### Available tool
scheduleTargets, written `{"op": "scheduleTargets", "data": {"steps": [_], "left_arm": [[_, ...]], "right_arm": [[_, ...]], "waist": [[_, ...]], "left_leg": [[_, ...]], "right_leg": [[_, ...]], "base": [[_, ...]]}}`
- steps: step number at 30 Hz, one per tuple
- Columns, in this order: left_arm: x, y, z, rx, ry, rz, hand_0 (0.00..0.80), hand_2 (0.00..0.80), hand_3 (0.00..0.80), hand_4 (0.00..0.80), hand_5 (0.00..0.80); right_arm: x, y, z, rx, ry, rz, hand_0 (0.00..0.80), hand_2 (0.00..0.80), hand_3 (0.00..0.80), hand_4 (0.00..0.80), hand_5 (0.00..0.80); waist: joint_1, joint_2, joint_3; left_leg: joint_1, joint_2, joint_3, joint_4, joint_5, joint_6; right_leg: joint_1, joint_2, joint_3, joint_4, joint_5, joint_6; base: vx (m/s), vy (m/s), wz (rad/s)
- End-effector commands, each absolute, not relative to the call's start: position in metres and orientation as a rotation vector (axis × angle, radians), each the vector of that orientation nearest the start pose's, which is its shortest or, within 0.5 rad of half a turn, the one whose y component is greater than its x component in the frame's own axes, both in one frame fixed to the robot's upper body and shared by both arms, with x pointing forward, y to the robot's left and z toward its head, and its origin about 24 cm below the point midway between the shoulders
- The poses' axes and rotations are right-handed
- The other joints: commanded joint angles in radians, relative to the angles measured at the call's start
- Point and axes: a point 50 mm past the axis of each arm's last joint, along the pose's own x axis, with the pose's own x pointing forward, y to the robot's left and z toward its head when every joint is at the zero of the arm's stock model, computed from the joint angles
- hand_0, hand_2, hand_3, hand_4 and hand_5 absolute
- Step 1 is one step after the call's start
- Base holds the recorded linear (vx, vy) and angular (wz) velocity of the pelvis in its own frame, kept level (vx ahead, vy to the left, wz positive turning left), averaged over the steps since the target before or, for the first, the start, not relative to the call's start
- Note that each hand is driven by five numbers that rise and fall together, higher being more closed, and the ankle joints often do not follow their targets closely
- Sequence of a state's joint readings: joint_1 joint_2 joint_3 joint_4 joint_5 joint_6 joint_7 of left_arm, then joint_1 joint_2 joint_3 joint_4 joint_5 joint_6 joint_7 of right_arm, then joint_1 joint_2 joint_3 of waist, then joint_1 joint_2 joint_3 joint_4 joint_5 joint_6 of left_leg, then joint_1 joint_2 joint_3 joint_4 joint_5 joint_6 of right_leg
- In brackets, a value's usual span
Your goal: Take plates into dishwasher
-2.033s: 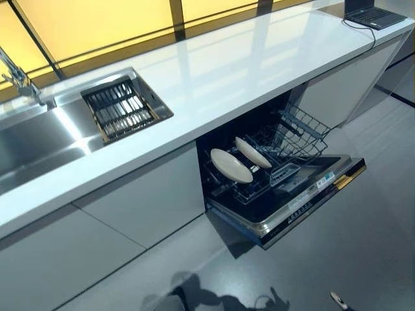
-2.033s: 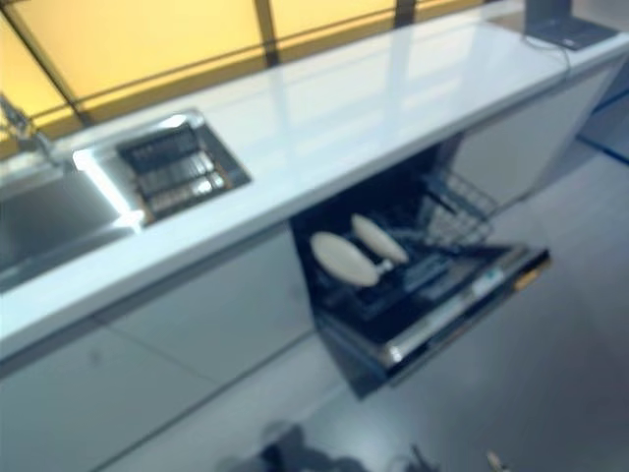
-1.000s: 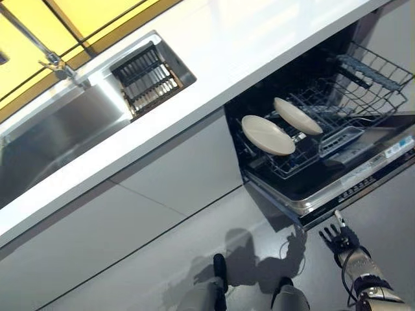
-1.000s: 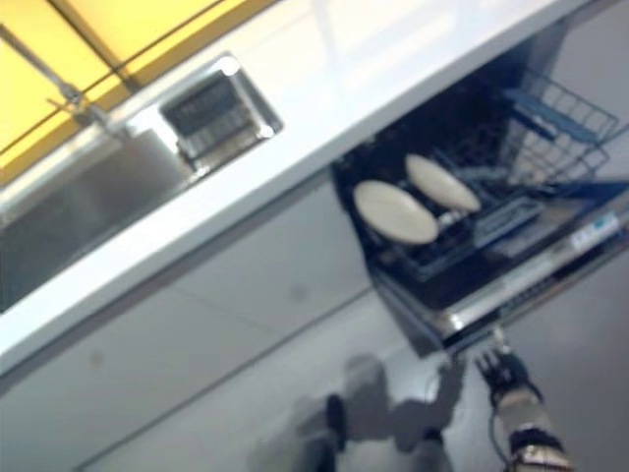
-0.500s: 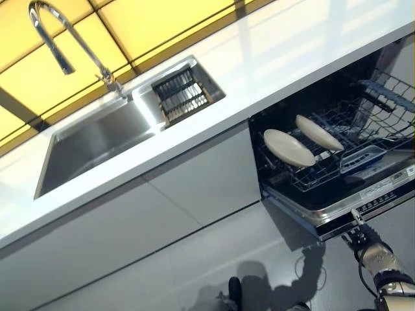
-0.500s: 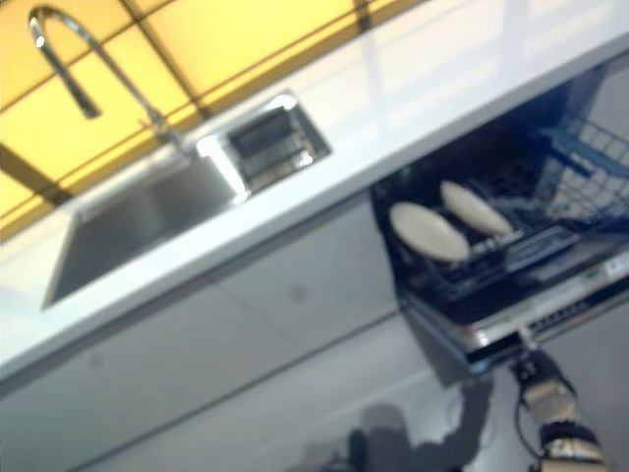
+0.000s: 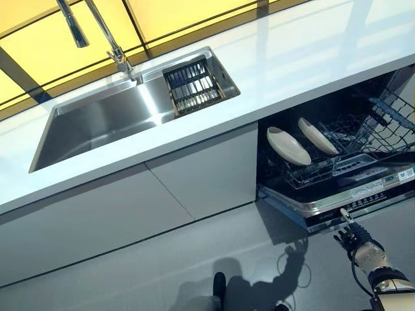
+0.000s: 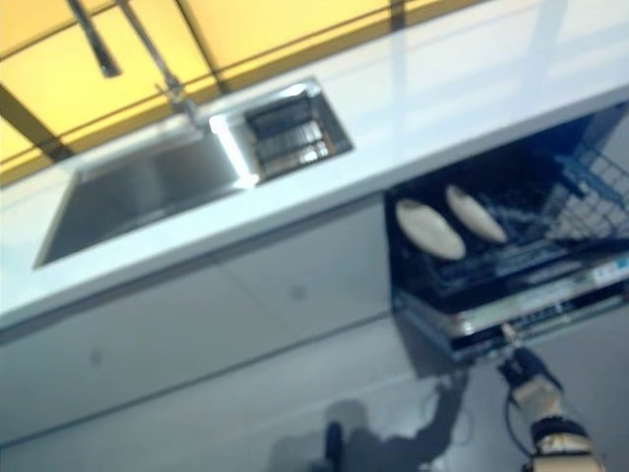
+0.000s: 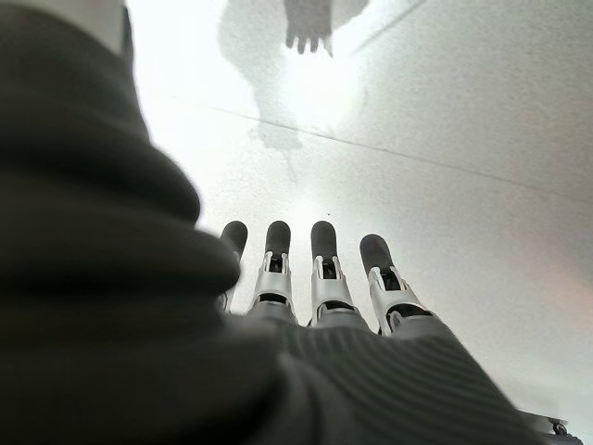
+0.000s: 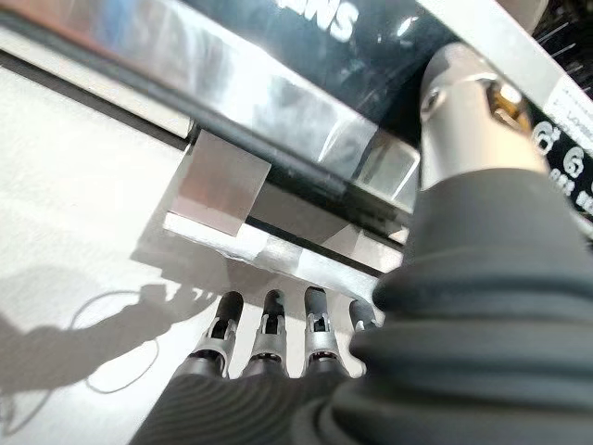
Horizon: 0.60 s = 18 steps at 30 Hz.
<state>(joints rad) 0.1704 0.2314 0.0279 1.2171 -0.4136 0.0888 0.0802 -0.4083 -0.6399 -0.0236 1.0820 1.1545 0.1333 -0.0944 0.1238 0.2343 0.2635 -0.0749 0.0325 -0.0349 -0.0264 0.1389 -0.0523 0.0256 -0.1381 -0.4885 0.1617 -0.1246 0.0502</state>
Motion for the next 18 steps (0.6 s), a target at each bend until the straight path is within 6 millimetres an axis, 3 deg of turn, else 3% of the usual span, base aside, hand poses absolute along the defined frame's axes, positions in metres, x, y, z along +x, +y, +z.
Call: {"op": "scheduleTargets", "data": {"steps": [1,7,18], "left_arm": [[0.0307,0.2824,-0.156,-0.007,1.354,0.531,0.0,0.0,0.0,0.0,0.0],[0.0293,0.2833,-0.1562,-0.008,1.372,0.509,0.0,0.0,0.0,0.0,0.0],[0.0293,0.288,-0.1546,0.038,1.376,0.499,0.0,0.0,0.0,0.0,0.0]], "right_arm": [[0.3843,-0.2844,0.1594,0.675,-0.102,-0.101,0.0,0.0,0.0,0.0,0.0],[0.386,-0.2839,0.1634,0.667,-0.097,-0.103,0.0,0.0,0.0,0.0,0.0],[0.3809,-0.2923,0.1535,0.641,-0.053,-0.131,0.0,0.0,0.0,0.0,0.0]], "waist": [[0.123,-0.074,0.005],[0.126,-0.08,-0.007],[0.129,-0.111,-0.023]], "left_leg": [[0.077,-0.065,0.02,0.044,-0.166,0.034],[0.083,-0.065,0.016,0.041,-0.164,0.031],[0.096,-0.057,0.02,0.036,-0.169,0.029]], "right_leg": [[0.028,-0.029,0.0,-0.004,-0.062,-0.063],[0.047,-0.027,-0.004,-0.027,-0.053,-0.058],[0.076,-0.017,-0.012,-0.056,-0.041,-0.054]], "base": [[0.02,0.004,0.1],[0.008,-0.001,0.06],[0.025,-0.007,0.14]]}}
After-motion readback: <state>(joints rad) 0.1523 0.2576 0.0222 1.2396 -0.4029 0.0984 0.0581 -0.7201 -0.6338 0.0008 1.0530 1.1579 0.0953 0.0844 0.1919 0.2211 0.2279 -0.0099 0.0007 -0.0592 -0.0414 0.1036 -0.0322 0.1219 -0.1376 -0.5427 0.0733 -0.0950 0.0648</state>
